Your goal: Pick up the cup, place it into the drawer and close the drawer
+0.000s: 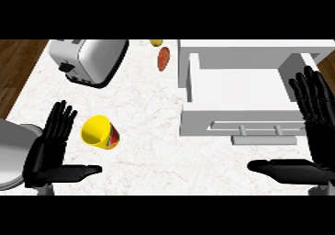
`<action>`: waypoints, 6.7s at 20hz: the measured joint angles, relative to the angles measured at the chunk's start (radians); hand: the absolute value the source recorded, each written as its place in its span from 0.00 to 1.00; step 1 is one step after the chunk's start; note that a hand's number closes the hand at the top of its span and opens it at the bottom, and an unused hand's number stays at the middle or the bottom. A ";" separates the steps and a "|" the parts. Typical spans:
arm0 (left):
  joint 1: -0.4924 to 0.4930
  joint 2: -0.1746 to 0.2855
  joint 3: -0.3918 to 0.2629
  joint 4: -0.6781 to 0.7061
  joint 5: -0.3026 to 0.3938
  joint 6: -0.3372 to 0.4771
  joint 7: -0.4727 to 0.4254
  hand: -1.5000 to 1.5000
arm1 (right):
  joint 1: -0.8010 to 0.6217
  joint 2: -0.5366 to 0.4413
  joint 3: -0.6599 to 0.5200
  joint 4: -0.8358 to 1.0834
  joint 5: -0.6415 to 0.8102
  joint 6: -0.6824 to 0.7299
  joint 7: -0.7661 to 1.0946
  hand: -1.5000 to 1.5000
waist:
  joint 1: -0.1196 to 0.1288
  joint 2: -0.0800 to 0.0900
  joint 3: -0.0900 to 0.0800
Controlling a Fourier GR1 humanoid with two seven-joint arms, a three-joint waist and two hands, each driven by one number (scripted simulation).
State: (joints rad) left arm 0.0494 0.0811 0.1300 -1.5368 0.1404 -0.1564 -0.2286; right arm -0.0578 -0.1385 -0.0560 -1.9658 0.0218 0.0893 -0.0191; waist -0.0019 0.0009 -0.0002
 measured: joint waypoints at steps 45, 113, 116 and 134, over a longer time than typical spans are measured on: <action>-0.522 0.161 0.181 1.342 -0.112 -0.079 -0.756 0.00 | -0.028 0.010 -0.028 -0.006 -0.022 0.068 0.037 0.00 | -0.020 0.007 -0.003; -1.017 -0.079 -0.140 0.586 0.029 0.286 -0.114 1.00 | -0.006 -0.044 -0.140 0.044 -0.091 0.132 -0.009 0.00 | -0.016 0.000 0.001; -1.097 -0.080 -0.168 0.663 0.072 0.331 -0.088 1.00 | -0.010 -0.040 -0.134 0.052 -0.085 0.131 -0.013 0.00 | -0.021 0.002 0.001; -1.306 -0.081 -0.461 1.042 0.365 0.492 -0.144 1.00 | -0.044 -0.049 -0.135 0.080 -0.088 0.146 -0.019 0.00 | -0.056 0.010 0.001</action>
State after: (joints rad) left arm -1.2570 0.0000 -0.3314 -0.4947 0.5055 0.3361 -0.3729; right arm -0.1021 -0.1874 -0.1908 -1.8857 -0.0657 0.2357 -0.0379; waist -0.0583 0.0111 0.0008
